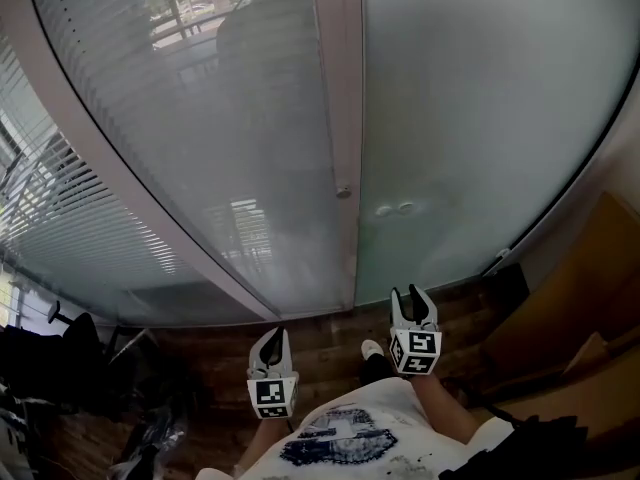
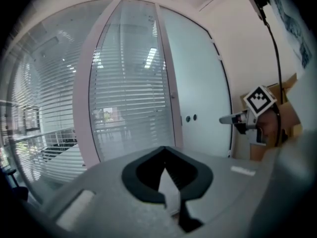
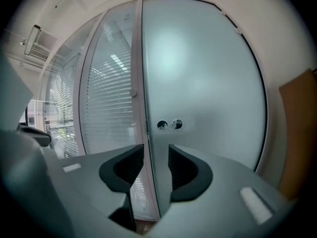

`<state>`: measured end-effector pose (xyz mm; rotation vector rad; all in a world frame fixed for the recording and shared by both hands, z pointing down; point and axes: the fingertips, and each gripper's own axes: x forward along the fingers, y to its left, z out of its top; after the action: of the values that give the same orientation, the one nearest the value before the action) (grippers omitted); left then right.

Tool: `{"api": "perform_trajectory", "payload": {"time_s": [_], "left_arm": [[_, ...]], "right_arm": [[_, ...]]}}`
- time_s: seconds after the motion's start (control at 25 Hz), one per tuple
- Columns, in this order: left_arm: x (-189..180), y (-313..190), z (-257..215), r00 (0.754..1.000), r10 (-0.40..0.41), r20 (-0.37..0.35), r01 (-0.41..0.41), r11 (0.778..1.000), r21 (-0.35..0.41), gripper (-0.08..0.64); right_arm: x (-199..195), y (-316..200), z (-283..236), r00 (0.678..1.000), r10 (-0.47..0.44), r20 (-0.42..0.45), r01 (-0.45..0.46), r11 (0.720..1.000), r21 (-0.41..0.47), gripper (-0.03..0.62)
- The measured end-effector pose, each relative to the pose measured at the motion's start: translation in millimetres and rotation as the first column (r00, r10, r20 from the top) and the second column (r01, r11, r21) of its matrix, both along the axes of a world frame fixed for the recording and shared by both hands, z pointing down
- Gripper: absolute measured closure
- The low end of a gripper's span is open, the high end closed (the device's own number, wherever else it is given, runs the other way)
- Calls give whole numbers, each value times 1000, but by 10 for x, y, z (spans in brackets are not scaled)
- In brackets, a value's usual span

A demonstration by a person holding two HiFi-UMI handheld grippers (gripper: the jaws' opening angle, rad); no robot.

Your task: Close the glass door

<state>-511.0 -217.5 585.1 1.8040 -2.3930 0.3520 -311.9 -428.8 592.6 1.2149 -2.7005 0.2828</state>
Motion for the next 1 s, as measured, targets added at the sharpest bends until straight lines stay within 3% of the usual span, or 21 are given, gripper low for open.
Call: {"api": "perform_trajectory", "payload": {"time_s": [0.4, 0.72, 1.0], "left_arm": [[308, 210, -39, 998, 57, -16, -57, 998, 41, 561], [500, 309, 52, 997, 71, -37, -70, 997, 36, 561], [601, 369, 76, 998, 56, -21, -56, 998, 14, 561]], "right_arm": [[419, 442, -63, 995, 59, -74, -57, 998, 34, 574], [590, 596, 9, 994, 45, -96, -43, 999, 18, 584], [640, 730, -45, 997, -22, -71, 24, 999, 36, 584]]}}
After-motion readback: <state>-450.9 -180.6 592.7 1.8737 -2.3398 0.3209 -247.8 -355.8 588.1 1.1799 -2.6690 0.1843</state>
